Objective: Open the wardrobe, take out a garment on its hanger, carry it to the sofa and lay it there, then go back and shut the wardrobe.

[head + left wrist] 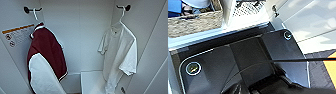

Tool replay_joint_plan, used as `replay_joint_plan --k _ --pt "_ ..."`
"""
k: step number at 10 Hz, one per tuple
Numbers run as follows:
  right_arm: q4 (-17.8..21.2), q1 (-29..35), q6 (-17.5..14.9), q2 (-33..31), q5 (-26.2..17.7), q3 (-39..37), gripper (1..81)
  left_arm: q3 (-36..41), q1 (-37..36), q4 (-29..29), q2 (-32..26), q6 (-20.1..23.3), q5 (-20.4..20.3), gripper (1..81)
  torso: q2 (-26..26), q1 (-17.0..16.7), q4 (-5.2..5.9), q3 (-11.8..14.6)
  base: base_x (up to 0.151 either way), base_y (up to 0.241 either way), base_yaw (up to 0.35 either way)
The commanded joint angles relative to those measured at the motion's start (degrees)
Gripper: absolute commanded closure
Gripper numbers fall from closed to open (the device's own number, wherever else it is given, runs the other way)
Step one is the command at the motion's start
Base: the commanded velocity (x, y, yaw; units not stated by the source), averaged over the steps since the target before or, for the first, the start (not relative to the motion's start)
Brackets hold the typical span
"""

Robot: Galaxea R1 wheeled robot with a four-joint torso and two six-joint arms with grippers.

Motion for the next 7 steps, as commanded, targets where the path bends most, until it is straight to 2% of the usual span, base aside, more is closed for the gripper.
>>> replay_joint_plan --k 1,3,7 --pt "0.34 2.24 -0.17 0.07 -3.01 0.28 1.0 14.32 -9.39 0.98 -6.82 -0.02 3.36 1.0 0.00 0.03 0.02 0.00 0.000 0.000 0.000" --pt "0.08 2.50 -0.25 0.07 -3.01 0.72 1.0 19.60 -13.87 0.63 -9.46 -0.28 7.75 1.0 0.00 0.03 0.00 0.00 0.000 0.000 0.000" --pt "0.43 2.59 -0.17 -0.28 -3.01 0.72 1.0 24.15 -22.04 0.54 -9.98 -0.63 12.93 1.0 0.00 0.03 0.00 0.00 0.000 0.000 0.000"
